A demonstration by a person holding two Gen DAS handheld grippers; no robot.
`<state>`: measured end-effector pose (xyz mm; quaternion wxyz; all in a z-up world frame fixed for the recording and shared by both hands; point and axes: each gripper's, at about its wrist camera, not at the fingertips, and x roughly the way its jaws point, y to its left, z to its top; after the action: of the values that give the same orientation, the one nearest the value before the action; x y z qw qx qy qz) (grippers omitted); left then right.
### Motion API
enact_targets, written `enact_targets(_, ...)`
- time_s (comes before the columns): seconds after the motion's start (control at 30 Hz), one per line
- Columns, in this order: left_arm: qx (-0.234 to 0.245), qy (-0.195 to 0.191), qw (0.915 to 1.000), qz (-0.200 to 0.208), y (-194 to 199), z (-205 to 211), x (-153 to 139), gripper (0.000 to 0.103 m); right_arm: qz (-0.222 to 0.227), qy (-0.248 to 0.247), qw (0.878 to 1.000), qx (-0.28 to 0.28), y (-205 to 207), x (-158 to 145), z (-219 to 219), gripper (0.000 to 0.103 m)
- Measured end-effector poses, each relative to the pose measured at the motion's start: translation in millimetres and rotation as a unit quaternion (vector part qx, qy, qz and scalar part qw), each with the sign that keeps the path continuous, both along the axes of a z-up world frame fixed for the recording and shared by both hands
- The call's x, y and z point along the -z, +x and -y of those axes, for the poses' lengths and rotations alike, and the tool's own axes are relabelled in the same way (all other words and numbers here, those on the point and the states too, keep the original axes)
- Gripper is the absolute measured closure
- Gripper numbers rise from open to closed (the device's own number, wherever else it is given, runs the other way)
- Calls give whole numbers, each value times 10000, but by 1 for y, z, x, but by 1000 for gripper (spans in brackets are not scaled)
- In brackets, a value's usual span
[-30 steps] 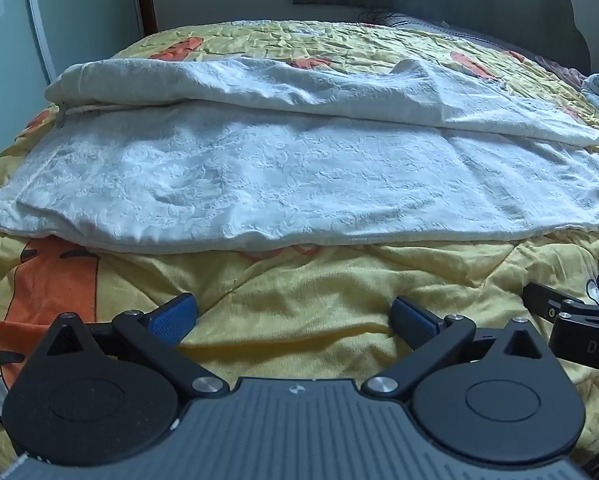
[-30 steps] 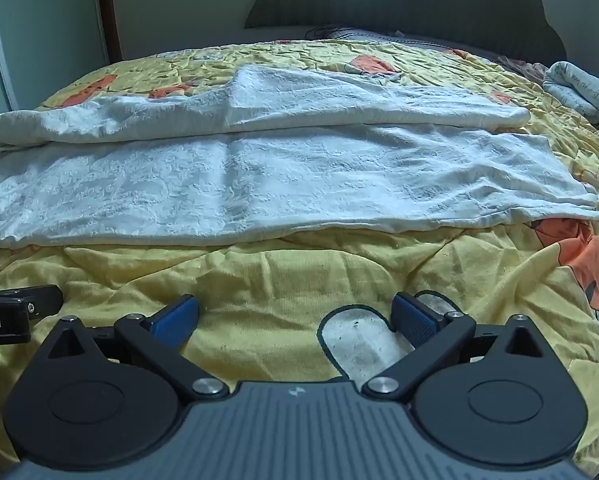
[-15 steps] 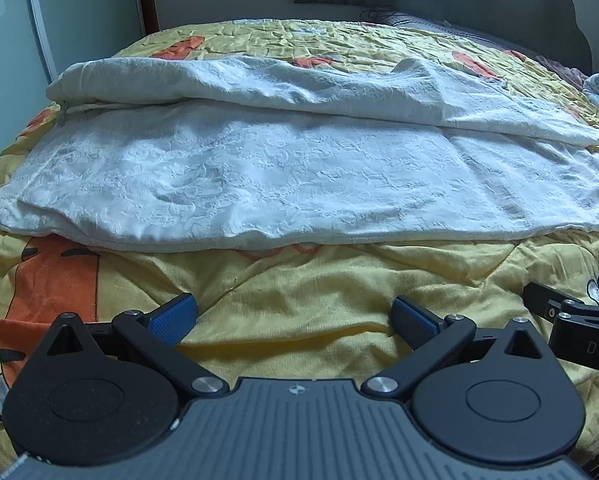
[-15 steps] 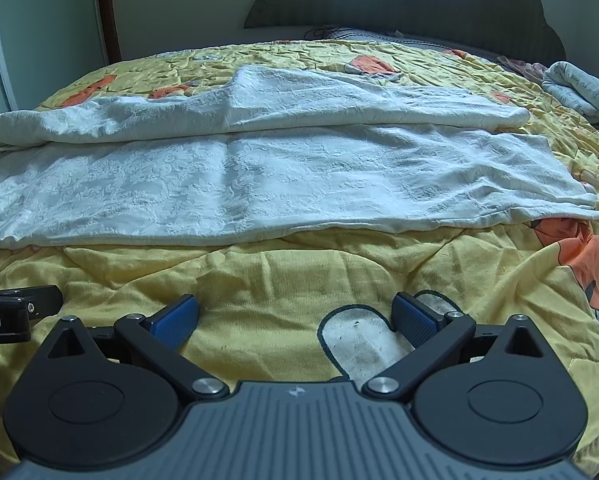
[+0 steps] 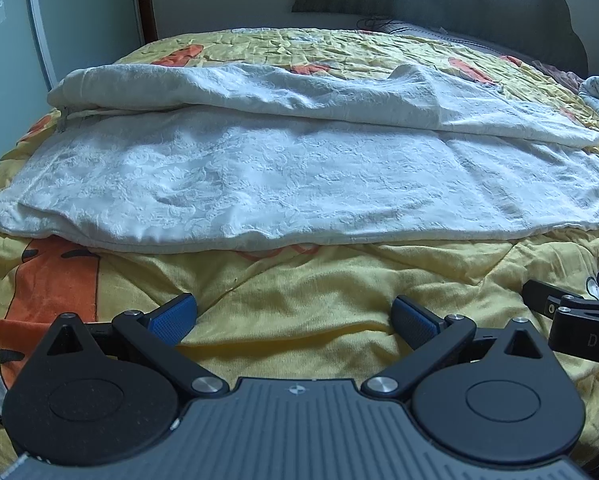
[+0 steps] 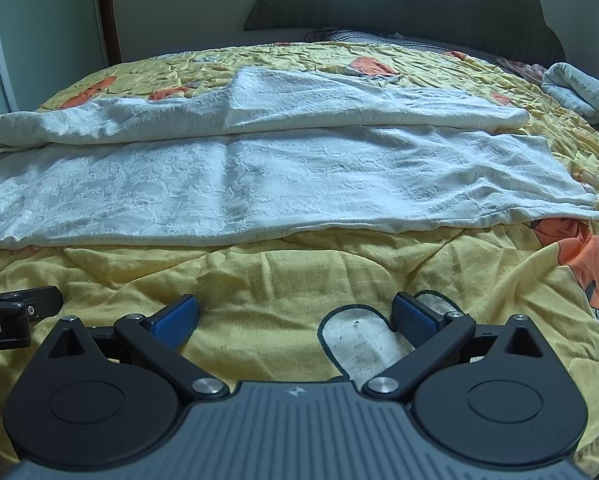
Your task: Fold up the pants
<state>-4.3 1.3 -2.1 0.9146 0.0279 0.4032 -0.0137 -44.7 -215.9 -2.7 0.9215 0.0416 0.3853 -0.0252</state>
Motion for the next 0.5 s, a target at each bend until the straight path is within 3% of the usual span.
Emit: enact_targets(0.5,8,0,10000,18,-1,0,0,0,18,-2,10000,1,0,0,0,0)
